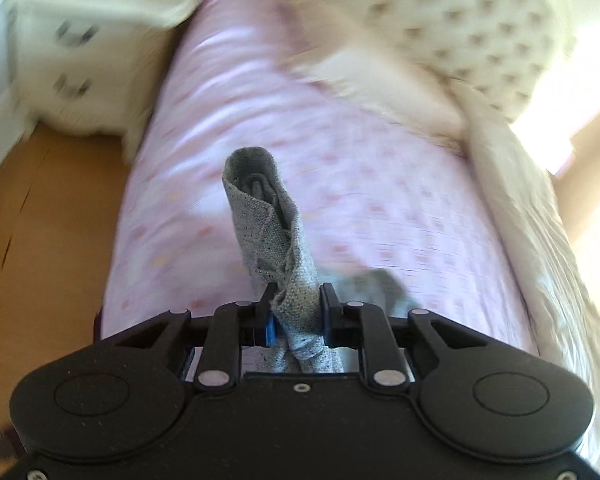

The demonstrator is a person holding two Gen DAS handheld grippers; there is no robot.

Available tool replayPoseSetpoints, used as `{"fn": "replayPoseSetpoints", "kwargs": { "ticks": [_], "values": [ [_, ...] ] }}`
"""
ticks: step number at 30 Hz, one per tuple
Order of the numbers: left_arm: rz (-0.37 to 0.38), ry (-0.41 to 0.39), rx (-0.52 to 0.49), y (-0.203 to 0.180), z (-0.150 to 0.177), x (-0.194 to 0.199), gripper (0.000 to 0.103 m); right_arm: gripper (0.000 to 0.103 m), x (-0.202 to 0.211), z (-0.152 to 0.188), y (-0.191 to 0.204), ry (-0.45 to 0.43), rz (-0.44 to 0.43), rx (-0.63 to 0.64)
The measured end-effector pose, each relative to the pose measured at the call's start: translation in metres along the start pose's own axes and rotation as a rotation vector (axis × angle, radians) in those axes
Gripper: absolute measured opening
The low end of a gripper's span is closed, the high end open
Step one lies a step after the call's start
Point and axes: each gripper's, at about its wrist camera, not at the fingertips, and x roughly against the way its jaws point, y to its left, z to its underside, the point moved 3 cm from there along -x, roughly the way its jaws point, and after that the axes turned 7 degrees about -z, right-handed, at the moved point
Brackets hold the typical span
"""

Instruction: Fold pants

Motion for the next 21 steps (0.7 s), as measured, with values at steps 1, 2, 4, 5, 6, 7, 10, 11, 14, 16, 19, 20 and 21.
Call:
{"fn": "replayPoseSetpoints", "kwargs": {
  "ticks": [1, 2, 4, 5, 6, 7, 10, 11, 14, 16, 19, 20, 21],
  "values": [
    [0.011, -0.018, -0.038, -0.015, 0.001, 0.004, 0.026, 0.037, 0.007, -0.003, -0.006, -0.024, -0.005, -0.038],
    [0.027, -0.034, -0.076, -0.030, 0.003, 0.009, 0.026, 0.037, 0.015, -0.005, -0.014, -0.050, 0.000, -0.075],
    [0.073, -0.046, -0.156, -0.061, 0.008, 0.019, 0.026, 0.038, 0.030, -0.009, -0.031, -0.098, 0.039, -0.143],
    [0.099, -0.046, -0.191, -0.079, 0.010, 0.020, 0.026, 0.038, 0.038, -0.009, -0.042, -0.119, 0.068, -0.185],
    [0.132, -0.042, -0.225, -0.097, 0.014, 0.020, 0.023, 0.038, 0.045, -0.009, -0.053, -0.139, 0.097, -0.228],
    [0.168, -0.030, -0.254, -0.114, 0.019, 0.018, 0.018, 0.038, 0.054, -0.007, -0.065, -0.164, 0.133, -0.277],
    [0.258, 0.038, -0.337, -0.162, 0.038, 0.000, 0.017, 0.038, 0.081, -0.003, -0.096, -0.274, 0.271, -0.401],
    [0.272, 0.066, -0.361, -0.176, 0.045, -0.009, 0.017, 0.038, 0.090, 0.000, -0.103, -0.315, 0.309, -0.430],
    [0.314, 0.147, -0.390, -0.199, 0.057, -0.031, 0.017, 0.038, 0.113, 0.007, -0.121, -0.425, 0.317, -0.503],
    [0.288, 0.134, -0.385, -0.201, 0.055, -0.032, 0.018, 0.038, 0.118, 0.009, -0.126, -0.471, 0.293, -0.524],
    [0.219, 0.098, -0.359, -0.185, 0.047, -0.031, 0.019, 0.040, 0.112, 0.007, -0.133, -0.482, 0.218, -0.536],
    [0.192, 0.095, -0.341, -0.178, 0.043, -0.037, 0.019, 0.042, 0.104, 0.005, -0.135, -0.465, 0.199, -0.533],
    [0.160, 0.095, -0.321, -0.168, 0.040, -0.041, 0.020, 0.048, 0.097, 0.003, -0.137, -0.444, 0.182, -0.533]
  ]
}}
